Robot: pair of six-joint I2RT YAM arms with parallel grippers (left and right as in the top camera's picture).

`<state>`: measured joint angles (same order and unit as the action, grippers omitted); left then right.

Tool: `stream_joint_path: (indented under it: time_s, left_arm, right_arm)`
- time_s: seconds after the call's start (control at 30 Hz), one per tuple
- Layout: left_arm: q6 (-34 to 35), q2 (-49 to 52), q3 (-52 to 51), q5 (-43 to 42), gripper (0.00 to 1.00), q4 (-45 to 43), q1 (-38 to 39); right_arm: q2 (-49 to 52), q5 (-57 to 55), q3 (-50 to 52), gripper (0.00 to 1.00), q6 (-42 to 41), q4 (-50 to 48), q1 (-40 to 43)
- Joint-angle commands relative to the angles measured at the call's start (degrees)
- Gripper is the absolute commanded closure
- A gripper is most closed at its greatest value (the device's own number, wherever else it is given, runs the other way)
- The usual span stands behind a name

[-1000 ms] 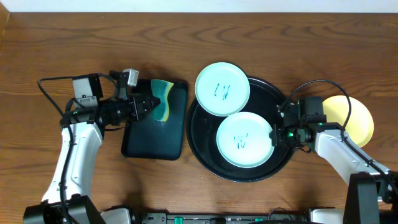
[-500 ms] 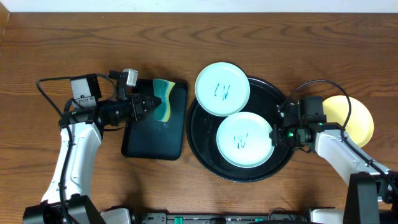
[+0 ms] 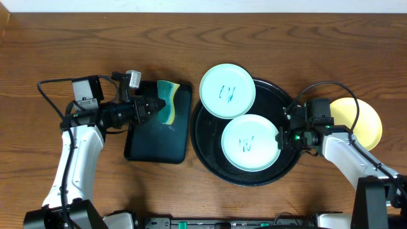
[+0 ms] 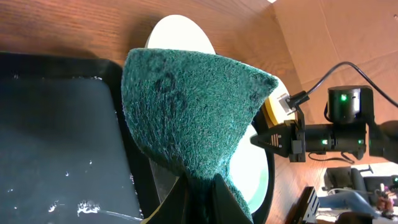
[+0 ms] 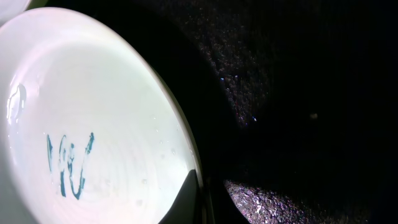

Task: Clean dirty plates on tray and stack at the side

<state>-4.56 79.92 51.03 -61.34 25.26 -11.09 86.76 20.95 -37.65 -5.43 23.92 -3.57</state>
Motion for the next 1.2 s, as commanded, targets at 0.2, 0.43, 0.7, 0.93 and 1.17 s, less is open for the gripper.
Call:
stream_joint_path:
  time_s: [0.2,0.43,0.7,0.93,1.17]
  left_arm:
    - [11.61,-0.55,-0.24,36.39,0.93,2.58,7.48]
    - [18.21,0.94,-0.24,66.90,0.93,2.95,21.51]
    - [18.18,4.33,1.07,70.38,0.93,4.66,29.09]
    - [17.77,4.31,8.07,56.08,0.93,10.32,30.42]
    - [17.84,4.33,8.39,44.85,0.93,6.10,38.21]
  right_arm:
    - [0.26,0.07,0.37,0.99,-1.42,-0.68,-0.39]
    - [0.26,0.07,0.37,0.99,-1.42,-0.74,-0.39]
    - [0.26,0.07,0.37,0.99,-1.40,-0.74,-0.39]
    - [0.26,0.07,0.37,0.99,-1.40,-0.33,-0.39]
    - [0.26,0.04,0.39,0.99,-1.40,2.23,-0.61]
